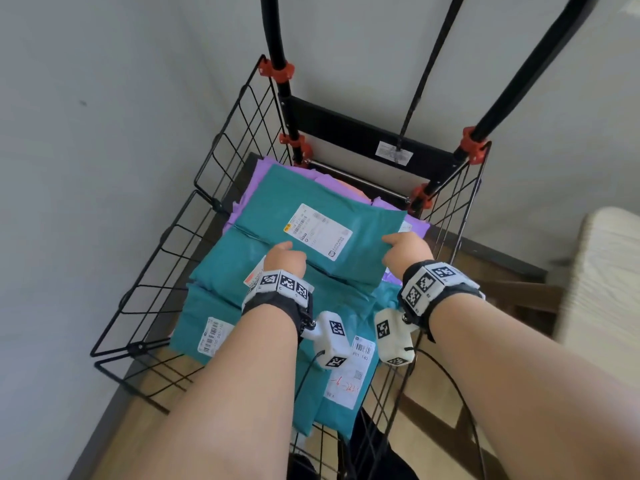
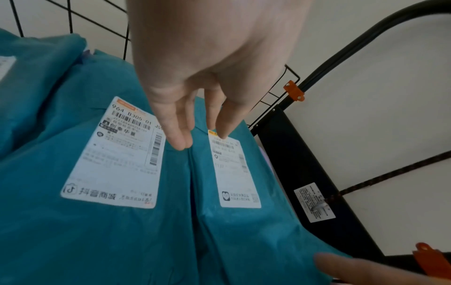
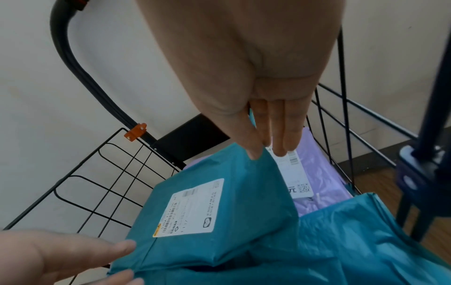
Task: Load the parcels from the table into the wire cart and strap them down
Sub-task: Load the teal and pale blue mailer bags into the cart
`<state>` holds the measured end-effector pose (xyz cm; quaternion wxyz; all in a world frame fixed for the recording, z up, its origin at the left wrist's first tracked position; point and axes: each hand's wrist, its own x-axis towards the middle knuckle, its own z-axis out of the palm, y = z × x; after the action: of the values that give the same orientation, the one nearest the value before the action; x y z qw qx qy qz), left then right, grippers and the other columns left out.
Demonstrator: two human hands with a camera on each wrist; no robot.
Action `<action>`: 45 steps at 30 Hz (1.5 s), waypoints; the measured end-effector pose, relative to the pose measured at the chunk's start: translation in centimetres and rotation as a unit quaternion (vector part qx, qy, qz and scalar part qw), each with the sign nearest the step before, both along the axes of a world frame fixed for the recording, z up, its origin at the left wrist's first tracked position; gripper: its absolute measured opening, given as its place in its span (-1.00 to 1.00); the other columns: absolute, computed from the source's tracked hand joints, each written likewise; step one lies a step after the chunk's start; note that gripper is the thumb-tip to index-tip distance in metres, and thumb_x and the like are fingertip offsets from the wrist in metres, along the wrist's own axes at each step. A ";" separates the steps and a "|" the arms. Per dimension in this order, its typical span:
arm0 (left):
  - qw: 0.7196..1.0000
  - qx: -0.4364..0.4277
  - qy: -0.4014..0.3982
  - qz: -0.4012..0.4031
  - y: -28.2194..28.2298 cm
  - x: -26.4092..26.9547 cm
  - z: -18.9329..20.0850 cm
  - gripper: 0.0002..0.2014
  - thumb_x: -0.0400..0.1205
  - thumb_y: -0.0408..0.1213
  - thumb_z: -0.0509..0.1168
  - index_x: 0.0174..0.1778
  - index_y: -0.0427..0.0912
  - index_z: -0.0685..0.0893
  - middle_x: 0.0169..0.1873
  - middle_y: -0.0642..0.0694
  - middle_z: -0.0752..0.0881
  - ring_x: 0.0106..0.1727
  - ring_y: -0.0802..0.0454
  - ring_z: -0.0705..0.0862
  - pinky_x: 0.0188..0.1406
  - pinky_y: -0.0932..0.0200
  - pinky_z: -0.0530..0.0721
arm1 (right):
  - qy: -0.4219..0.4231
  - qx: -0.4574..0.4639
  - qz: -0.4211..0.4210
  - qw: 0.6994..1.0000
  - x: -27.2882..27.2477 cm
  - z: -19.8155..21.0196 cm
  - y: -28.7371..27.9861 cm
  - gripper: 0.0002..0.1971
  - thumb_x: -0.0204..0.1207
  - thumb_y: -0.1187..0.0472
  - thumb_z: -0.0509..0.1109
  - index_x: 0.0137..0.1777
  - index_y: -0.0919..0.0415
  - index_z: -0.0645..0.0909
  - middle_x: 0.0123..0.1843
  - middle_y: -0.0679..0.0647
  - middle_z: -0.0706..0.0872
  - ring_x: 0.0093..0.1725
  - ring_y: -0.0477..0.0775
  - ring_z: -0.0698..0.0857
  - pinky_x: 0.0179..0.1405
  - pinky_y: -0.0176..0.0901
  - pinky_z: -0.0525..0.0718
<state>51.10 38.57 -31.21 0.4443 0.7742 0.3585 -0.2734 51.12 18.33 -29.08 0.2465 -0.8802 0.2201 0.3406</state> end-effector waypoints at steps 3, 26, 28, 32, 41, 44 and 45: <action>1.000 0.002 -0.017 -0.009 0.5 -0.6 1.3 -0.48 0.65 -0.44 0.17 0.57 -0.12 0.42 0.52 -0.05 0.47 0.09 -0.09 0.71 -0.24 0.23 0.53 | -0.005 -0.013 -0.001 1.000 -0.7 1.3 0.5 -0.54 0.57 0.43 0.20 0.47 0.24 0.51 0.38 0.21 0.61 0.31 0.25 0.64 0.29 -0.02 0.63; 0.865 0.072 -0.267 -0.418 -3.2 -14.6 24.1 -0.64 0.68 -0.28 0.15 0.39 -0.17 0.59 0.36 -0.13 0.62 0.15 -0.11 0.63 0.21 0.12 0.55 | -0.303 -0.033 -0.187 0.934 -22.3 22.9 1.1 -0.60 0.51 0.20 0.39 0.36 0.16 0.62 0.34 0.10 0.68 0.29 0.12 0.66 0.26 -0.11 0.60; 0.842 0.062 -0.297 -0.446 -5.9 -16.0 26.2 -0.71 0.66 -0.29 0.17 0.26 -0.12 0.66 0.31 -0.16 0.66 0.19 -0.15 0.66 0.25 0.09 0.59 | -0.316 -0.040 -0.209 0.925 -24.9 24.7 -0.8 -0.54 0.51 0.17 0.40 0.43 0.15 0.56 0.40 0.10 0.63 0.36 0.10 0.62 0.33 -0.10 0.55; 0.809 0.048 -0.325 -0.487 -11.5 -19.4 29.7 -0.63 0.64 -0.24 0.17 0.36 -0.15 0.62 0.35 -0.14 0.65 0.32 -0.16 0.62 0.29 0.07 0.55 | -0.340 -0.061 -0.258 0.902 -30.3 27.7 -4.9 -0.51 0.52 0.19 0.39 0.47 0.14 0.53 0.45 0.08 0.60 0.43 0.08 0.56 0.42 -0.13 0.46; 0.732 0.004 -0.352 -0.583 -27.1 -30.3 33.1 -0.55 0.64 -0.26 0.16 0.49 -0.09 0.51 0.43 -0.06 0.57 0.41 -0.09 0.56 0.43 0.07 0.48 | -0.355 -0.115 -0.350 0.859 -45.9 31.3 -17.0 -0.49 0.53 0.10 0.37 0.50 0.06 0.49 0.50 0.09 0.54 0.40 0.09 0.57 0.29 -0.18 0.51; 0.716 -0.011 -0.352 -0.602 -33.4 -35.8 33.1 -0.56 0.63 -0.25 0.16 0.46 -0.09 0.53 0.41 -0.06 0.59 0.41 -0.11 0.55 0.43 0.07 0.47 | -0.350 -0.131 -0.387 0.843 -52.5 31.7 -22.3 -0.47 0.49 0.08 0.40 0.49 0.03 0.51 0.48 0.08 0.55 0.40 0.09 0.56 0.26 -0.19 0.50; 0.714 -0.020 -0.349 -0.607 -35.7 -38.0 33.1 -0.56 0.63 -0.25 0.16 0.46 -0.09 0.54 0.41 -0.07 0.59 0.41 -0.11 0.55 0.44 0.06 0.48 | -0.348 -0.138 -0.395 0.839 -54.8 31.9 -24.2 -0.46 0.48 0.09 0.40 0.48 0.03 0.51 0.48 0.08 0.55 0.41 0.09 0.55 0.30 -0.17 0.49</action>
<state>13.14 2.90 1.92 0.2917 0.8569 -0.3743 -0.2011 -3.64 -5.84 2.79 0.2963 -0.8039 0.4938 -0.1485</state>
